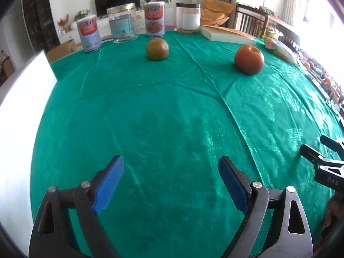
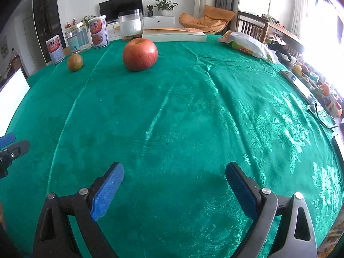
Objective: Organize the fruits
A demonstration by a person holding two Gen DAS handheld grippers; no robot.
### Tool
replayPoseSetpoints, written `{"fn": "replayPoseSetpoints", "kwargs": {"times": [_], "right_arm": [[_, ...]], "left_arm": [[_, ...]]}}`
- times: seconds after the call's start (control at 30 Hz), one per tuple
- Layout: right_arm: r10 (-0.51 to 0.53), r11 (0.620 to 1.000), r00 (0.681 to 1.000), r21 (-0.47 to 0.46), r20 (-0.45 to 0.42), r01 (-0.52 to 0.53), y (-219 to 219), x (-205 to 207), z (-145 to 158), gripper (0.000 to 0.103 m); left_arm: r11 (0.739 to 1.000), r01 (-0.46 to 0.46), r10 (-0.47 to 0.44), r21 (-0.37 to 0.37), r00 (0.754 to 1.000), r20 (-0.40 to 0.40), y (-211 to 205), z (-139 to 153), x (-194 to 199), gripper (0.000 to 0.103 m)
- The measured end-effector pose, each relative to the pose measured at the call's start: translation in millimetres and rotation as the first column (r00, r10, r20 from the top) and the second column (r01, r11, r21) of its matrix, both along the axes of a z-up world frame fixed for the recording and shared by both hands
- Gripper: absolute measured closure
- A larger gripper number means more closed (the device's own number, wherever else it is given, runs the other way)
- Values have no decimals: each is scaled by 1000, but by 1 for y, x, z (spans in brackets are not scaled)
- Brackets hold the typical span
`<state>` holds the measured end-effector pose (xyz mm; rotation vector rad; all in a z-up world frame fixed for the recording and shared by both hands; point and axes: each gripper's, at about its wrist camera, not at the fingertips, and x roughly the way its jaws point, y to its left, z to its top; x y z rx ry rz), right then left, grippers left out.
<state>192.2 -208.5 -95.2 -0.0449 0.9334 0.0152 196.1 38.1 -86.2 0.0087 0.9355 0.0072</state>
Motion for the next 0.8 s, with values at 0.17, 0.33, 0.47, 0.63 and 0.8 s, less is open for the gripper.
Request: {"fn": "replayPoseSetpoints", "kwargs": {"times": [0.17, 0.33, 0.47, 0.63, 0.8], "right_arm": [[-12, 1000, 1000, 19, -13, 12, 2, -5, -5, 8], [-12, 1000, 1000, 18, -21, 12, 2, -4, -8, 4], [-10, 1000, 1000, 19, -28, 11, 2, -4, -9, 0], [-10, 1000, 1000, 20, -28, 10, 3, -4, -9, 0], [-10, 1000, 1000, 20, -28, 10, 3, -4, -9, 0]], "left_arm": [[1000, -7, 7, -4, 1000, 2, 3, -14, 13, 11], [1000, -20, 20, -15, 1000, 9, 4, -15, 15, 10], [999, -29, 29, -15, 1000, 4, 5, -15, 17, 8], [999, -30, 30, -14, 1000, 3, 6, -16, 17, 7], [999, -30, 30, -15, 1000, 3, 6, -15, 17, 7]]}}
